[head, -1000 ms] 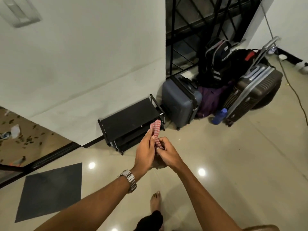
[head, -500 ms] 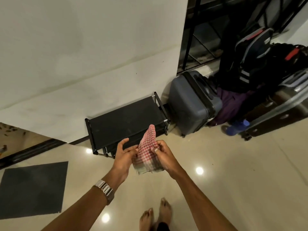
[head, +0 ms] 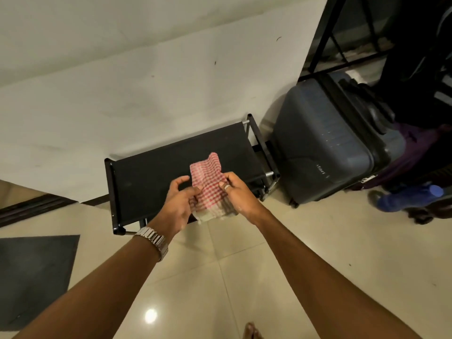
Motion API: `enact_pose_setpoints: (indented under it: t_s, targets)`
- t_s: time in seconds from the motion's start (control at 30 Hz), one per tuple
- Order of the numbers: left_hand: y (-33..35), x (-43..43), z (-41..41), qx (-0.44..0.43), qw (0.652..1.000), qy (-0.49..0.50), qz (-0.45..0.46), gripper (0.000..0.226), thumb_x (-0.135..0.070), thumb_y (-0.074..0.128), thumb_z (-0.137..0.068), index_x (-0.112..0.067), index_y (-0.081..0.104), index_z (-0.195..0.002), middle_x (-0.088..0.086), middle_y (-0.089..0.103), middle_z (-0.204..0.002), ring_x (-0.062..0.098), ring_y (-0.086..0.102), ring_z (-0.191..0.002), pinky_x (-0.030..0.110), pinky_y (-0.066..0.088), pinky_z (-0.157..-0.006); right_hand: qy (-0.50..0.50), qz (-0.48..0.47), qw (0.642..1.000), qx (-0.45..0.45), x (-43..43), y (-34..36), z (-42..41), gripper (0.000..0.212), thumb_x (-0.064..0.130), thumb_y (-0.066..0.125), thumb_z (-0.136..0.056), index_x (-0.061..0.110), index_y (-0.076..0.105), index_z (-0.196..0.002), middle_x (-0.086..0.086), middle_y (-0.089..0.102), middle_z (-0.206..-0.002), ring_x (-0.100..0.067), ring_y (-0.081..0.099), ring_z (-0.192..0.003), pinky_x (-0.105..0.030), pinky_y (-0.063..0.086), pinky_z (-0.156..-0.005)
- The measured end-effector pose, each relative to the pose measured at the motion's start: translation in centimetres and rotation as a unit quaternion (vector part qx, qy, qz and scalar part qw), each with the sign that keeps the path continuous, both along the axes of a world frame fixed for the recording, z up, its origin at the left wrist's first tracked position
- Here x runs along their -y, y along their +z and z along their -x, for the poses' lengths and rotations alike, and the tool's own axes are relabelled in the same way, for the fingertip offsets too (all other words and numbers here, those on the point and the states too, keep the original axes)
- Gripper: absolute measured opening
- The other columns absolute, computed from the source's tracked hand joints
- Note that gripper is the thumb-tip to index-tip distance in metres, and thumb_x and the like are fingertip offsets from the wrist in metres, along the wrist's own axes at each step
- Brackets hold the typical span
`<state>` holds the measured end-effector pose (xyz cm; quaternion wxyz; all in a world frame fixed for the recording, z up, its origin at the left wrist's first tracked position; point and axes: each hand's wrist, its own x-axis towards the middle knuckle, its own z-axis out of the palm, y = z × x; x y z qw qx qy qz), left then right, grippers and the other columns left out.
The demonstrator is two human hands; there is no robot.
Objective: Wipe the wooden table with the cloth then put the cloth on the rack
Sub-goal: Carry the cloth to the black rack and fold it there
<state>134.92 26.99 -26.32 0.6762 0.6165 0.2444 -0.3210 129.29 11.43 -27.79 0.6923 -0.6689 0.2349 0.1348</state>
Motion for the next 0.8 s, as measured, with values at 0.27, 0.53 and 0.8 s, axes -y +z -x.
enact_pose_setpoints:
  t_s: [0.27,0.53,0.8]
  targets:
    - [-8.4,-0.1,-3.0,0.253,0.905,-0.235,-0.247,0.046,0.005,0.053,-0.098,-0.022,0.056,-0.135,-0.001,0.045,-0.135,0.008,0.051,-0.115,0.008,0.053,-0.079,0.046,0.261,0.962,-0.065,-0.4,-8.1,-2.9,0.024,0.020,0.050,-0.101,0.019,0.056,-0.124,-0.008,0.051,-0.132,-0.030,0.057,-0.116,-0.045,0.051,-0.099]
    - [-12.7,-0.8,-2.7,0.307,0.739,-0.398,-0.449,0.064,-0.019,0.065,-0.097,-0.018,0.037,-0.154,0.007,0.035,-0.142,0.023,0.042,-0.125,0.035,0.042,-0.111,0.061,0.364,0.927,-0.072,-1.2,-10.4,-3.8,0.043,0.022,0.054,-0.099,0.025,0.045,-0.140,-0.005,0.035,-0.139,-0.029,0.059,-0.109,-0.042,0.056,-0.093]
    - [-12.1,-0.6,-1.9,0.351,0.628,-0.447,-0.532,0.048,-0.037,0.057,-0.100,-0.026,0.049,-0.146,0.011,0.024,-0.156,0.031,0.032,-0.134,0.041,0.034,-0.113,0.101,0.393,0.914,-0.020,-1.3,-11.0,-3.2,0.043,0.032,0.046,-0.102,0.028,0.038,-0.143,-0.009,0.050,-0.134,-0.028,0.060,-0.101,-0.040,0.056,-0.082]
